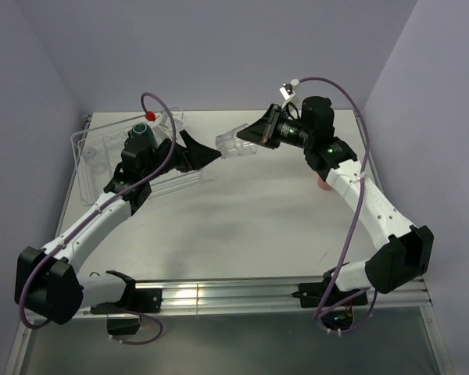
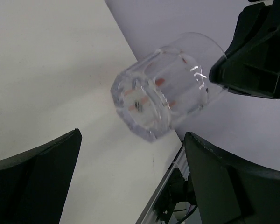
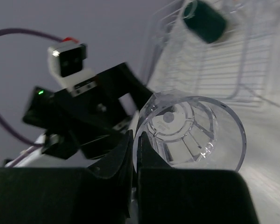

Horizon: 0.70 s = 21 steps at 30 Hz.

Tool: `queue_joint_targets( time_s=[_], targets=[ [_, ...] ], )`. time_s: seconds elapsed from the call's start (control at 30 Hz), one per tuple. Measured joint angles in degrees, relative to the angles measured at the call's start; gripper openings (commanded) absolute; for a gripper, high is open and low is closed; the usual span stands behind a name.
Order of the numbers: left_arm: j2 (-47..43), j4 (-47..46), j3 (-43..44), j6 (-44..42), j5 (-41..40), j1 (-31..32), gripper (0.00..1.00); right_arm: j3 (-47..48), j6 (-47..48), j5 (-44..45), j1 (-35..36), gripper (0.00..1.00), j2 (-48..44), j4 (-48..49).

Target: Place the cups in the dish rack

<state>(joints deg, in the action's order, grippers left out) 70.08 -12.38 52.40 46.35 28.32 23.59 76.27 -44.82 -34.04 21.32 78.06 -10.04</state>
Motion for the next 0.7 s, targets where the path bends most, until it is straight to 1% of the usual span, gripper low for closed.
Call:
queue_joint_targets(
  time_s=[0.1, 0.27, 0.53, 0.67, 0.7],
  targets=[
    [2.3, -0.9, 2.3, -1.1, 2.1, -0.2, 0.99, -0.1, -6.4, -6.7, 0.7, 0.00, 2.3, 7.9],
    [3.7, -5.0, 4.1, -1.9, 5.1, -0.5, 0.99, -1.2, -16.1, -13.1, 0.5, 0.00, 5.5, 19.4],
    [4.9, -14.1, 4.1, 2.0, 10.5, -0.7, 0.99, -4.0, -27.1, -17.5, 0.3, 0.00, 6.2, 34.6],
    [5.2, -17.4, 3.6, 4.5, 11.7, -0.8, 0.97, -4.7, -30.4, -18.7, 0.2, 0.00, 6.6, 39.3],
    [5.2, -18.0, 3.4, 5.1, 11.8, -0.8, 0.95, -4.7, -30.7, -18.9, 0.2, 0.00, 6.7, 39.8]
  ],
)
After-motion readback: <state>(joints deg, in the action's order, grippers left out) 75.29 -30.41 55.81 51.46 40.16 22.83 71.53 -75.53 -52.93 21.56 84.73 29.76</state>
